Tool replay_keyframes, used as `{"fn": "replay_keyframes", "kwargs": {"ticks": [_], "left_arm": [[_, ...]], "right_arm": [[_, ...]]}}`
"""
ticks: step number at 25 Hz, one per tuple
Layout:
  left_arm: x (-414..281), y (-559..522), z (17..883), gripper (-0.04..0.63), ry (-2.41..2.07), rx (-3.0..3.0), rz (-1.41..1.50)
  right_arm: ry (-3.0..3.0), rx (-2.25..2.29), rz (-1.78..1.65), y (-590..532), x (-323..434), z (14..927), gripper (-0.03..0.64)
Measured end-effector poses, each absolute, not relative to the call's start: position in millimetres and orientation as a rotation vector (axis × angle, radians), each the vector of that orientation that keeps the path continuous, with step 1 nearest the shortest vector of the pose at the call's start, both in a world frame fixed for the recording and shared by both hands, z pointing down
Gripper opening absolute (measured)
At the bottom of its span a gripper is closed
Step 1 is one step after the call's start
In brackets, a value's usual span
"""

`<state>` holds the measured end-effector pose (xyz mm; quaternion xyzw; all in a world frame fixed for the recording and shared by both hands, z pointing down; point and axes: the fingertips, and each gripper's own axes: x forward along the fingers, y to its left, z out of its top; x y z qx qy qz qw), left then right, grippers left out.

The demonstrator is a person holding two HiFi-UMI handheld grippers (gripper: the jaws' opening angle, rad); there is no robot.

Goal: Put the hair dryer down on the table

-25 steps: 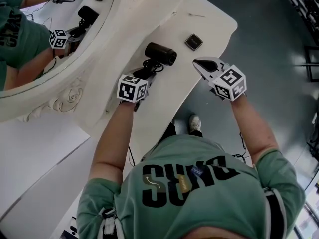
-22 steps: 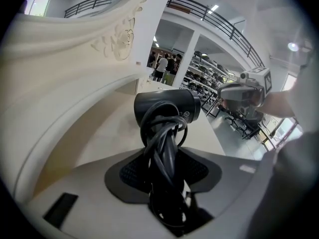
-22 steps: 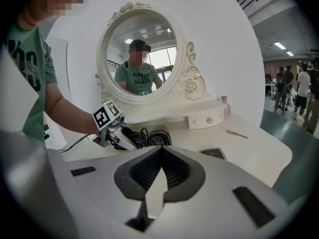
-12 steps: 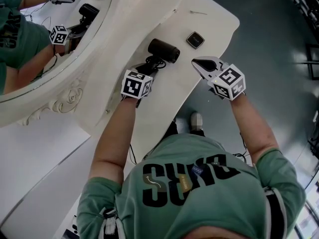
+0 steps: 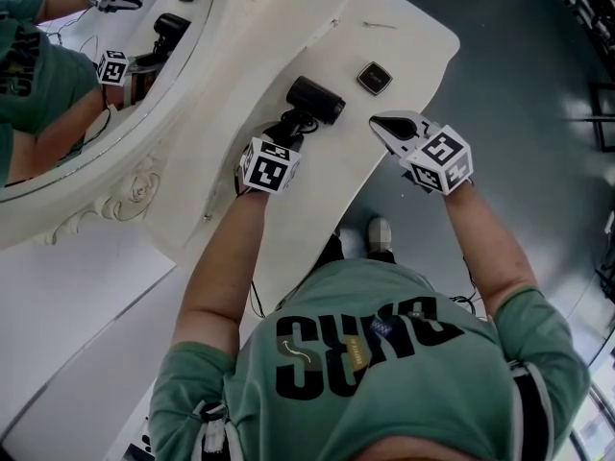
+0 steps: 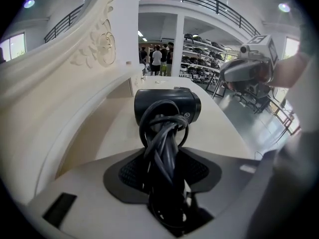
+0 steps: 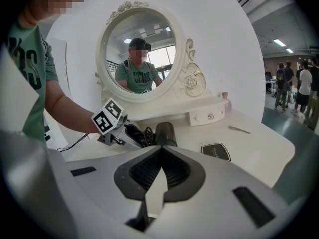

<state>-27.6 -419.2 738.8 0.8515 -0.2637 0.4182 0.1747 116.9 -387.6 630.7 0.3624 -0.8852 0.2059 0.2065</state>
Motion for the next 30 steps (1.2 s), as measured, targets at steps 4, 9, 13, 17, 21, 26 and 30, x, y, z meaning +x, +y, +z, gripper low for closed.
{"fn": "replay_keyframes", "kwargs": {"ticks": [4,9,13,17,21,26,30], "left_arm": [[-26.1,-419.2,737.4,0.195,-0.749,2.415,1.165],[-23.6,-421.2,717.9,0.26,-0.775,2.44,1.071],[-21.8,-418.4,704.6,0.284,-0.793,2.463,1.008],[-25.7,-410.9,689.3,0.295,-0.832,2.465,0.951],[-34.0,-399.9,671.5,0.296,-0.891,2.447,0.874],[-43.8,-385.7,631.6,0.296,-1.012,2.447,0.751],[-42.8,-364.1,584.7,0.296,-1.084,2.489,0.586]], "right_arm": [[-2.467,1.01,0.576,-386.1,118.9,629.3,-0.006],[-2.47,1.013,0.575,-383.3,120.6,627.1,-0.006],[-2.473,1.027,0.574,-381.1,124.9,621.2,-0.006],[-2.481,1.039,0.561,-377.4,129.9,609.7,-0.006],[-2.493,1.056,0.541,-370.7,139.1,593.5,-0.006],[-2.531,1.068,0.519,-357.6,154.9,565.8,-0.006],[-2.571,1.057,0.534,-332.3,163.9,544.7,-0.006]]}}
